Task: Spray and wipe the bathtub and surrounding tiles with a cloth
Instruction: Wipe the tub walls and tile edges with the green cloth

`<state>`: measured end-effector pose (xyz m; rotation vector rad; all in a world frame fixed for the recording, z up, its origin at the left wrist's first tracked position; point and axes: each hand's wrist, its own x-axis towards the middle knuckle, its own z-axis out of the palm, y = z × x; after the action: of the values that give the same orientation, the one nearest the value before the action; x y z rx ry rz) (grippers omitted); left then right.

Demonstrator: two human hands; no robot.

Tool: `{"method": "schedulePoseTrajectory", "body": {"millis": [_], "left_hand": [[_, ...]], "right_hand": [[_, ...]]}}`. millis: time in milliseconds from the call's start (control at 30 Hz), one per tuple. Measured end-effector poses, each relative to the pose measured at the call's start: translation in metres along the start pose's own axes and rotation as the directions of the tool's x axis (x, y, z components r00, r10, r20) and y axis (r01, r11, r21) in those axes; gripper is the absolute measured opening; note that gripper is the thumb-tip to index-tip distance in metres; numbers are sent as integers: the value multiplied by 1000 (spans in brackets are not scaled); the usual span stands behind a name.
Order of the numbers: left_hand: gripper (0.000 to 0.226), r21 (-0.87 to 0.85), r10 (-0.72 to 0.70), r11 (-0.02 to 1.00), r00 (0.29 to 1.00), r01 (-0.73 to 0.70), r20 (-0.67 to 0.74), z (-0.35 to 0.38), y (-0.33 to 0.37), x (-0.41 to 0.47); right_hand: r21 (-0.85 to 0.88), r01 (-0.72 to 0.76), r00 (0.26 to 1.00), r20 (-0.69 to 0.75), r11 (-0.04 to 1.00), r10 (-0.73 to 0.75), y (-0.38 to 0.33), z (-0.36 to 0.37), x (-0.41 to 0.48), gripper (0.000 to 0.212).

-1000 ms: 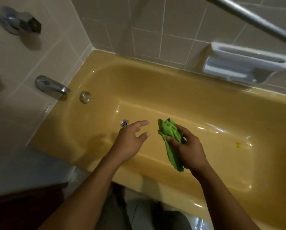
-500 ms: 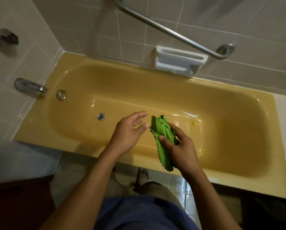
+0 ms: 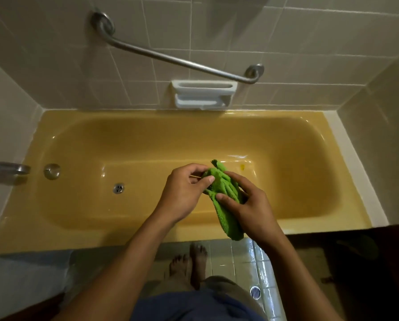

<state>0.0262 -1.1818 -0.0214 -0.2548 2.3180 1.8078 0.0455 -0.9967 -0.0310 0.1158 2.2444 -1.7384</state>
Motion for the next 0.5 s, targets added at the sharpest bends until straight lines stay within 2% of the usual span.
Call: {"method": "schedulePoseTrajectory", "body": {"millis": [67,233,367,500], "left_hand": [[14,19,17,1000,1000,-17,-3,10,3,-1],[20,-5,60,998,997,-59,43,46,19,-13],[20,-71,70,996,985,-60,155,100,37,-27],[16,-56,122,992,969,-112,213,172,55,-43]], "right_hand": [[21,-1,999,-46,1000,2,4,-10,-7,56],[95,32,988,-156,995,-17,14,-44,-30,54],[128,70,960,-278,989,-32,29,-87,-55,53],[138,83,920,-392,987,-22,51,-143,-83,52]]}}
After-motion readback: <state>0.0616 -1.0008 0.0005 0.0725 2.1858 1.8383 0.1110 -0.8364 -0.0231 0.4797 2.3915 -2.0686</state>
